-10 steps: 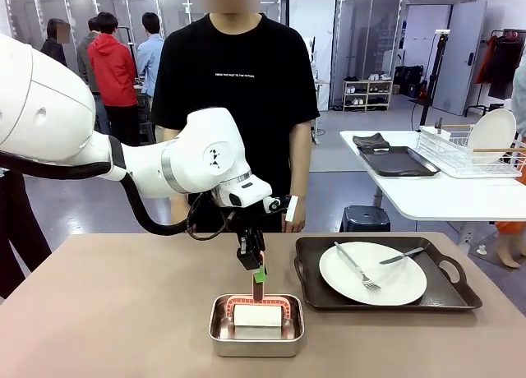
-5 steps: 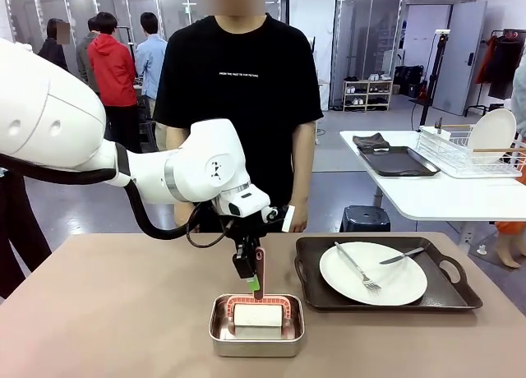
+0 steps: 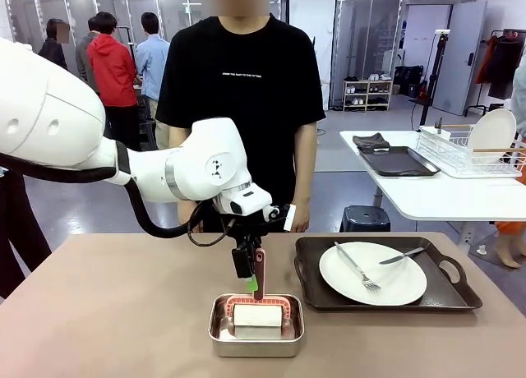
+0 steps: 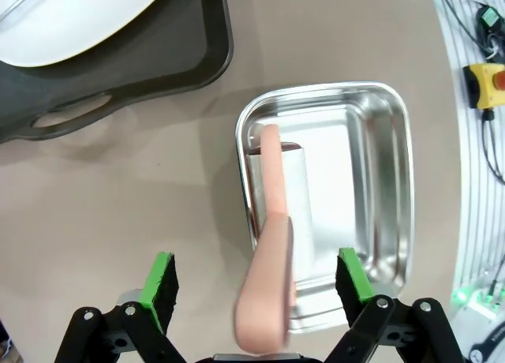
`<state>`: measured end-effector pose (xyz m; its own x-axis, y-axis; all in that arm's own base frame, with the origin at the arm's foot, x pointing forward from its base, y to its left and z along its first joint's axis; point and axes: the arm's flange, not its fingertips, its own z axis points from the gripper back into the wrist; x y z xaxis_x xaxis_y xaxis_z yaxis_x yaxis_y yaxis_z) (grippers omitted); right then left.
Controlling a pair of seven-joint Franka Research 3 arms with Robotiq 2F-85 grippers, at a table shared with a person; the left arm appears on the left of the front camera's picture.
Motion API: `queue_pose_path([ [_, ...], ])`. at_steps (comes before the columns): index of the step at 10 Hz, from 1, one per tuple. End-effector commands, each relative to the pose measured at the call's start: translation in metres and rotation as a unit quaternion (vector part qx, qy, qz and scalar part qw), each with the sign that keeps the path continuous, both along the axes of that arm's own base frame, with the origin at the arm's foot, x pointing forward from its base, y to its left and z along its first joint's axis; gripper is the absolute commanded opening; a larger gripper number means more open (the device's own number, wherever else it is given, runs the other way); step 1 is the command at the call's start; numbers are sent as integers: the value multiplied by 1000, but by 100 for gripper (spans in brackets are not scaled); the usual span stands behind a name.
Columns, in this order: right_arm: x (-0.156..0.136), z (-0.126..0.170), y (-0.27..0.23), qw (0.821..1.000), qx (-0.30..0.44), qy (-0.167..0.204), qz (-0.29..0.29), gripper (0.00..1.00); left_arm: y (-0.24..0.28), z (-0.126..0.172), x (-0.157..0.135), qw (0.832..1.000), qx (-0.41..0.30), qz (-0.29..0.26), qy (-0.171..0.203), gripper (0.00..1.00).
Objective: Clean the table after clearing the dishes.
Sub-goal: Place the Lint Roller back on top of the Airtight Container.
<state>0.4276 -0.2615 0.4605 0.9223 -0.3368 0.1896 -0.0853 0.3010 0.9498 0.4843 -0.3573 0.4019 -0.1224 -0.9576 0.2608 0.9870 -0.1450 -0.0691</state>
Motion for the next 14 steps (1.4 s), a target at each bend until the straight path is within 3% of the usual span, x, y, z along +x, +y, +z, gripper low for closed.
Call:
queue_pose_path([
  [1, -1, 3, 1, 1000, 1, -3, 0, 100, 10, 18, -10, 1000, 1, 12, 13, 100],
  [5, -1, 3, 1, 1000, 1, -3, 0, 100, 20, 30, -16, 999, 3, 40, 16, 100],
  [6, -1, 3, 1, 1000, 1, -3, 0, 100, 9, 25, -6, 1000, 5, 19, 6, 100],
  [14, -1, 3, 1, 1000, 1, -3, 0, 100, 9, 25, -6, 1000, 5, 19, 6, 100],
])
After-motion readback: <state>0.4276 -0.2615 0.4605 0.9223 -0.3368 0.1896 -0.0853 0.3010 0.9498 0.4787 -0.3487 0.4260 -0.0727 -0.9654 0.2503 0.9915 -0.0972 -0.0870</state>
